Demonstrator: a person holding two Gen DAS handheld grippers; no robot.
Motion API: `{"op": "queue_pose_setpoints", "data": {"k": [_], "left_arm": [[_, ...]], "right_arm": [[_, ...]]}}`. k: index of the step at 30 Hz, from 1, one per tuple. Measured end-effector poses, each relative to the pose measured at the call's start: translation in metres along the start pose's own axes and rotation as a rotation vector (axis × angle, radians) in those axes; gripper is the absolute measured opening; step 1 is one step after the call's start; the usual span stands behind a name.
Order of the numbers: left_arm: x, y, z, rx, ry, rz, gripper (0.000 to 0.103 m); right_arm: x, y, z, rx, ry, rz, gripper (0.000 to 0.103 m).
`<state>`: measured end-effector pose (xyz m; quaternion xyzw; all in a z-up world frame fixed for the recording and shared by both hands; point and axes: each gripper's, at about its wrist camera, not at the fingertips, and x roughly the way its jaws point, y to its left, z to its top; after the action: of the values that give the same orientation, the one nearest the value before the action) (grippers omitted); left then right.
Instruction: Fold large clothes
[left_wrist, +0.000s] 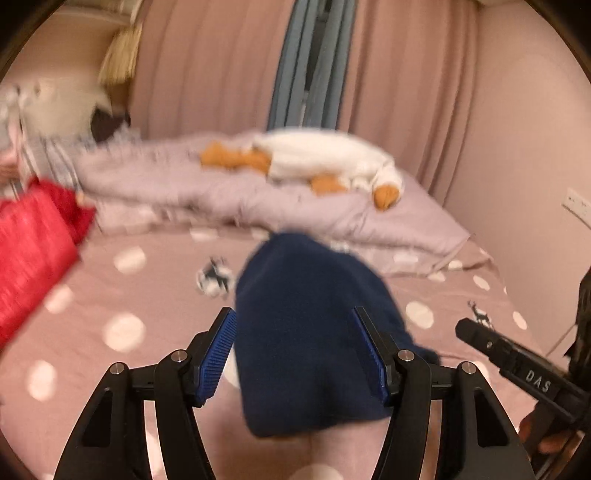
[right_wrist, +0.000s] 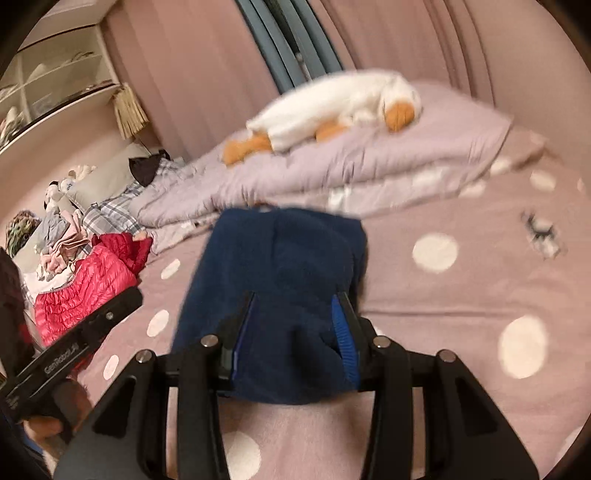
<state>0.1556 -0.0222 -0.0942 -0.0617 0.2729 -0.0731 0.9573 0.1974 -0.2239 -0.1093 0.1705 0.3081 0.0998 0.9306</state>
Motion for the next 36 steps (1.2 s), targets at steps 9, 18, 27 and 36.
{"op": "queue_pose_setpoints", "data": {"k": [9, 18, 27, 36], "left_arm": [[-0.079, -0.007, 0.004, 0.0, -0.109, 0.016, 0.063], [-0.097, 0.014, 0.007, -0.109, -0.131, -0.039, 0.102], [-0.101, 0.014, 0.004, -0.109, -0.13, -0.045, 0.102], [-0.105, 0.01, 0.002, -0.083, -0.136, -0.027, 0.102]], "right_arm": [[-0.103, 0.032, 0.004, -0.133, -0.192, 0.002, 0.072], [-0.144, 0.036, -0.005, -0.188, -0.254, -0.038, 0.103], [-0.149, 0.03, -0.009, -0.098, -0.237, -0.046, 0.103], [-0.152, 0.038, -0.014, -0.113, -0.239, -0.069, 0.103]]}}
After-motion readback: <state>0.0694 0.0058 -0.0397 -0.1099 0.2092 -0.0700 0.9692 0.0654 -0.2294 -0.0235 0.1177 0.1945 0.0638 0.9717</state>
